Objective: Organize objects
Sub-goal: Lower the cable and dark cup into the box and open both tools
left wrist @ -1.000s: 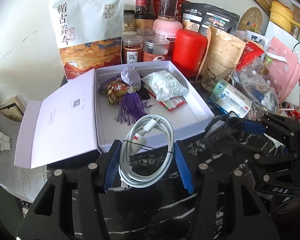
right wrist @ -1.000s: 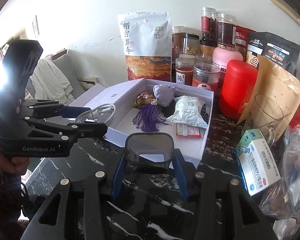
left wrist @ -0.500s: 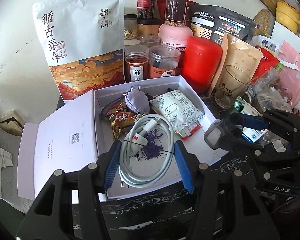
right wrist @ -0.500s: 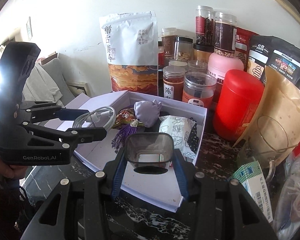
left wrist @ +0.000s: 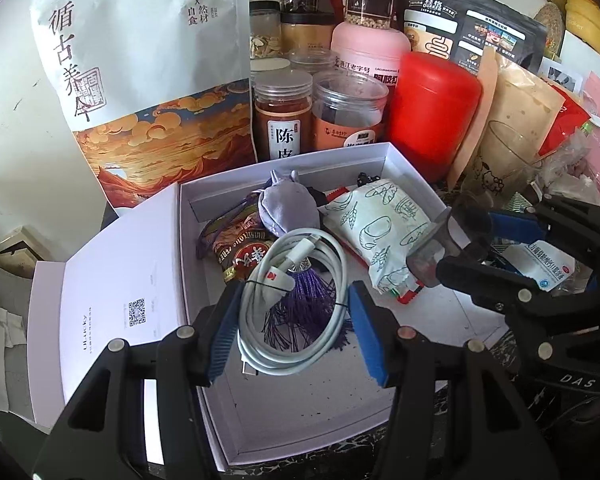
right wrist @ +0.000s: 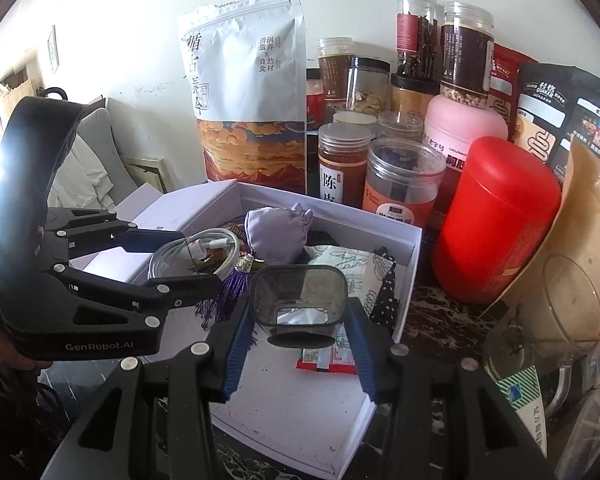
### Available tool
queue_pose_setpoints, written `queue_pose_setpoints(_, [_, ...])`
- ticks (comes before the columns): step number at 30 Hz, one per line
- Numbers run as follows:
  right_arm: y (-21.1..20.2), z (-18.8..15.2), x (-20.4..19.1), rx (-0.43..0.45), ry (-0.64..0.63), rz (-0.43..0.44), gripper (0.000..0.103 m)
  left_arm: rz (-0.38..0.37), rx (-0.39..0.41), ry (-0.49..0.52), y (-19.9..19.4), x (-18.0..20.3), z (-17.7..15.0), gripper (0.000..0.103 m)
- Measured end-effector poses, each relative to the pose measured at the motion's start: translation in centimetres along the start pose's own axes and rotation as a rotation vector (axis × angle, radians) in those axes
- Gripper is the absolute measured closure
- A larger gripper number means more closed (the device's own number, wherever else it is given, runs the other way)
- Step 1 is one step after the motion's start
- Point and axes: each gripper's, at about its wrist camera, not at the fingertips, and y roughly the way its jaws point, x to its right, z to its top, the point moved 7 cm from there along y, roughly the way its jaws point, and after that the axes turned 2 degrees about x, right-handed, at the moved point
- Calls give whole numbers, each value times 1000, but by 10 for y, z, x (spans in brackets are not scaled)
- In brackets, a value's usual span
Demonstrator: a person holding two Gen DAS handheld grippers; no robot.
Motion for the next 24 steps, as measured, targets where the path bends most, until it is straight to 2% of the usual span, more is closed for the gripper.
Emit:
queue_pose_setpoints(11, [20, -11, -1, -41, -4, 20, 56, 26, -62, 32, 34, -2, -10, 51])
queue_pose_setpoints(24, [29, -30, -10, -107, -11, 26, 56, 59, -106, 69, 47, 3, -26, 51])
